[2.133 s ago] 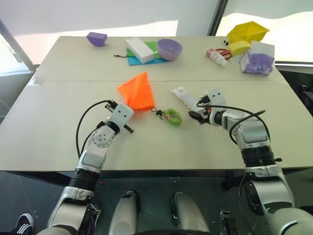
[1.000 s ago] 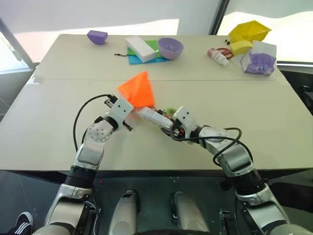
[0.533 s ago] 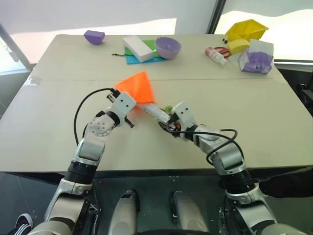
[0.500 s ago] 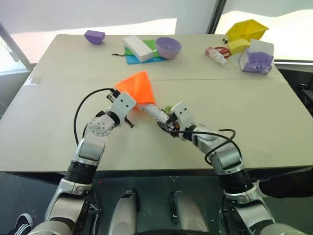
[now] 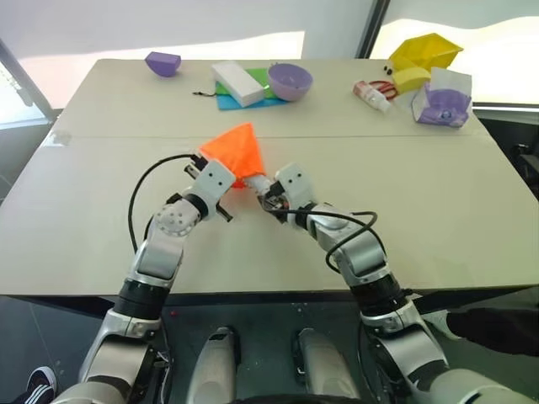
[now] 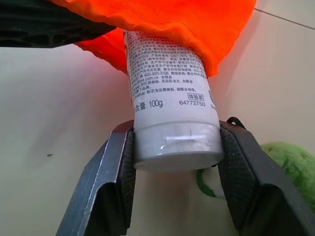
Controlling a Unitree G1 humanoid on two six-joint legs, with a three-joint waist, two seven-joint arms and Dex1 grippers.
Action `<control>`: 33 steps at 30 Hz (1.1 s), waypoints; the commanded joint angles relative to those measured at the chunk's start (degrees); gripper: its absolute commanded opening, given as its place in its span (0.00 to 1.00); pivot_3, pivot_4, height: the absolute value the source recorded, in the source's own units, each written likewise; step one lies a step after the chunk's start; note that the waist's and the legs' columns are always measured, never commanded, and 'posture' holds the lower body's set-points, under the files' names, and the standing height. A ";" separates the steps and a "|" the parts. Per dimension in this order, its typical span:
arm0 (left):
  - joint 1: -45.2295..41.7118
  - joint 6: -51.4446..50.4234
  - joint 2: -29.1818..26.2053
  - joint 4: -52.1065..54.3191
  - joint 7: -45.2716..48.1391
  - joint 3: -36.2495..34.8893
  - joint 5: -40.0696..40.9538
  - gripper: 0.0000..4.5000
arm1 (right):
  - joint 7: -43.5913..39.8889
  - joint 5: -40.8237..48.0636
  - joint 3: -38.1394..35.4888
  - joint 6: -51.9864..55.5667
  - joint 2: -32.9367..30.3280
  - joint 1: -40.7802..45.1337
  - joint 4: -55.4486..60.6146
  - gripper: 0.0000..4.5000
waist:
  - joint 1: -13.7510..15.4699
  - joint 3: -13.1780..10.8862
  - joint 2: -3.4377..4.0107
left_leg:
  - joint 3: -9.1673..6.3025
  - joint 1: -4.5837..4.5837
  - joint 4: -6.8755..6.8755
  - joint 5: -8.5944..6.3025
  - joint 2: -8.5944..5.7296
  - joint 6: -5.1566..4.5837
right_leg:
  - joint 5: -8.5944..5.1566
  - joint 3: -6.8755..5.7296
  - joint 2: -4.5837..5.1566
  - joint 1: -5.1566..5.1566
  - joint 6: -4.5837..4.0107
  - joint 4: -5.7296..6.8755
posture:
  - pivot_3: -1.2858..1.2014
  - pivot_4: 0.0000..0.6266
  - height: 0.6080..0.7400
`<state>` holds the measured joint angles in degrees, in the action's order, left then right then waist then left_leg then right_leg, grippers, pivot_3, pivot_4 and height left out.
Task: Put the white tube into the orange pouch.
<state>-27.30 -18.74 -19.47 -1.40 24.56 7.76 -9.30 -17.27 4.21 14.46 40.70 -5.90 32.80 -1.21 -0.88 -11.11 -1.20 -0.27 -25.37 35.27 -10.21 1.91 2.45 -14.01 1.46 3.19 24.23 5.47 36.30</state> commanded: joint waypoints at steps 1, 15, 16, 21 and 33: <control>0.00 -0.35 0.40 2.32 -0.79 -0.18 0.26 0.00 | 0.24 -0.13 -0.59 -0.97 1.32 2.14 0.50 0.40 | 0.00 0.00 0.00 | 0.00 0.00 0.00 0.00 0.00 0.00 | 0.00 0.00 0.00 0.00 0.00 0.00 | 0.52 0.24 1.00; 1.95 -2.35 1.51 4.05 -1.47 -2.15 2.64 0.00 | 1.88 -0.20 -1.85 -4.31 11.85 12.23 -15.41 0.40 | -0.40 0.00 0.00 | -0.06 0.07 0.02 0.00 0.09 0.00 | 0.02 0.03 -0.15 0.08 0.00 0.26 | 0.52 0.24 1.00; 2.21 -2.60 1.70 4.53 -1.38 -2.42 3.06 0.00 | 1.94 0.33 -2.78 -4.33 12.56 12.96 -16.78 0.40 | -0.45 0.00 0.00 | -0.06 0.08 0.02 0.01 0.09 0.00 | 0.02 0.03 -0.15 0.08 0.00 0.30 | 0.52 0.24 1.00; 4.65 -8.16 3.64 9.32 -1.32 -5.51 7.51 0.00 | -1.67 0.78 -2.75 -3.92 11.79 13.43 -17.80 0.40 | -0.33 0.00 0.00 | -0.09 0.09 0.03 0.01 0.12 0.01 | 0.02 0.04 -0.19 0.13 0.00 0.44 | 0.52 0.24 1.00; 6.60 -13.84 2.92 16.21 -0.72 -5.30 9.91 0.00 | -6.53 -6.91 6.01 -8.29 8.91 12.80 -18.73 0.40 | -0.32 0.00 0.00 | -0.15 0.11 0.05 0.03 0.12 0.04 | 0.00 0.04 -0.25 0.23 -0.03 0.68 | 0.52 0.24 1.00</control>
<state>-19.07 -33.37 -16.17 10.78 23.06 1.51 -0.52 -22.67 -2.42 18.34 34.76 2.07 44.32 -20.60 -1.20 -11.10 -1.20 -0.43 -25.27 35.32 -10.18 2.03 2.50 -14.01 1.50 2.94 24.45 5.44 36.98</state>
